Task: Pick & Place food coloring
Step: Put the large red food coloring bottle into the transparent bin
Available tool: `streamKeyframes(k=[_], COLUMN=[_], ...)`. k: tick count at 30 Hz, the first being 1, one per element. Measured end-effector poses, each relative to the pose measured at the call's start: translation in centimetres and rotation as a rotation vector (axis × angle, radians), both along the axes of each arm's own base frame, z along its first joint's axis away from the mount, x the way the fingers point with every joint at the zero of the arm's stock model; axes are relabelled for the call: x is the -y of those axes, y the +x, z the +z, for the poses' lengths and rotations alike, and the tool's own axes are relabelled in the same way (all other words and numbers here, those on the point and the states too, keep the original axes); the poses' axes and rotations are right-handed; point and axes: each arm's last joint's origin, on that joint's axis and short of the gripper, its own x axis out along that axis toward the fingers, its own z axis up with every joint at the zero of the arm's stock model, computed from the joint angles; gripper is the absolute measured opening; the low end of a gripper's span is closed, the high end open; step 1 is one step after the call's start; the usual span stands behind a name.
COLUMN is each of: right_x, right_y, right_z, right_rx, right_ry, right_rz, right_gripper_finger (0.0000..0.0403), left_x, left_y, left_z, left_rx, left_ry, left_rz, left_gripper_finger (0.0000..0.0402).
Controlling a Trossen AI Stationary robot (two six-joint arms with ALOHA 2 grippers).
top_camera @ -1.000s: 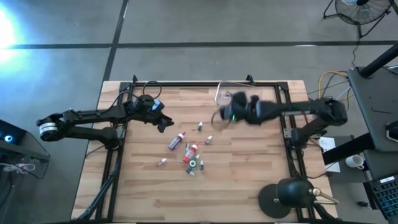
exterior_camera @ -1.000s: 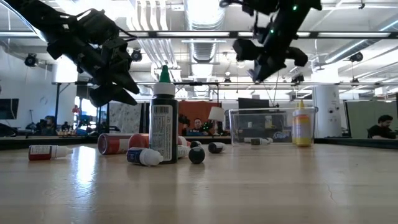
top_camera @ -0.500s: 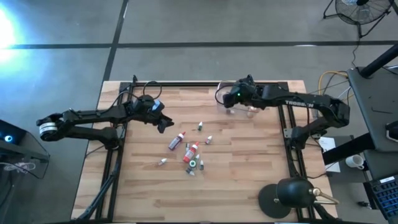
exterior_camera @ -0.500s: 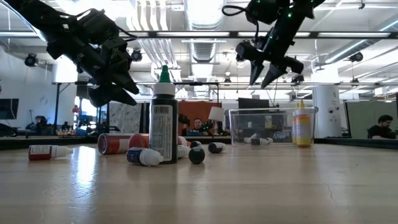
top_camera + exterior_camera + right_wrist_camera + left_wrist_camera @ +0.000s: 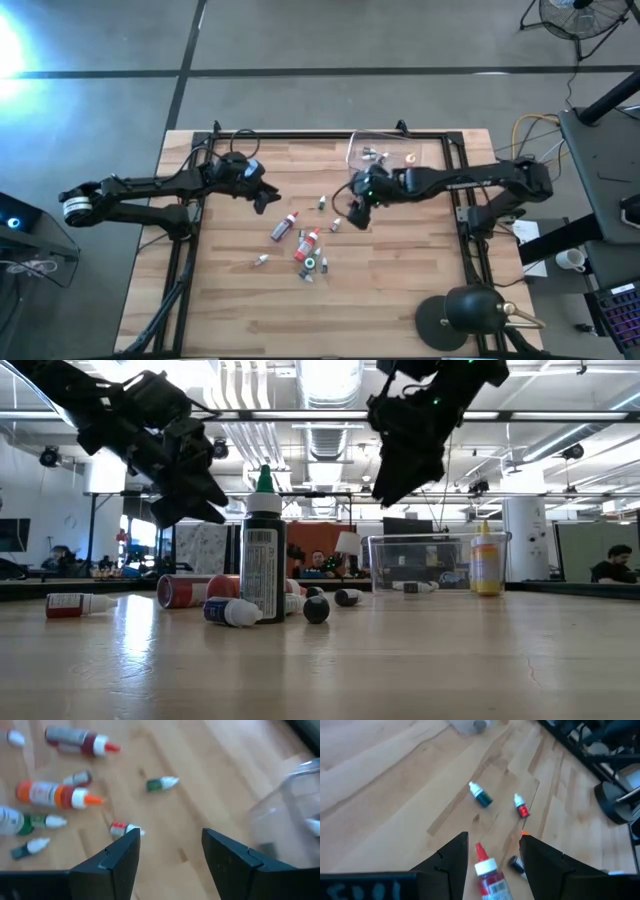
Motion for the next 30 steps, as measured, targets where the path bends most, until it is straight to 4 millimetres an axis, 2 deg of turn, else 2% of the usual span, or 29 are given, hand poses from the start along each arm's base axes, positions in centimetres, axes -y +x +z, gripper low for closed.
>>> streamKeyframes(k=[2, 7, 10, 15, 21, 25, 30], right_x=[-0.4, -1.6, -2.0, -1.6, -0.9, -0.5, -0.6], right_y=[0.8, 3.0, 4.3, 5.6, 5.8, 5.5, 5.0], right_z=[-1.0, -3.5, -4.1, -3.3, -3.0, -3.1, -3.2], right_rx=[-0.039, -0.165, -0.206, -0.187, -0.177, -0.191, -0.218], right_ry=[-0.011, -0.107, -0.132, -0.107, -0.107, -0.047, 0.035], right_rz=[0.067, 0.379, 0.448, 0.39, 0.368, 0.273, 0.154], right_gripper_finger=[0.0203, 0.0203, 0.0203, 0.0203, 0.0203, 0.0203, 0.0203], left_x=[0.0, 0.0, 0.0, 0.5, 0.9, 0.8, 0.4], left_y=[0.1, 0.1, 0.0, -0.5, -0.3, 0.4, 2.2], left_z=[0.1, 0.1, 0.0, -0.9, -1.5, -1.5, -0.5], left_rx=[0.012, 0.016, 0.001, -0.092, -0.149, -0.165, -0.168], left_ry=[0.006, 0.007, -0.004, -0.118, -0.179, -0.223, -0.241], left_rz=[0.0, 0.0, -0.001, 0.036, 0.075, 0.109, 0.117], left_gripper_finger=[0.0152, 0.0152, 0.0152, 0.0151, 0.0149, 0.0145, 0.0139])
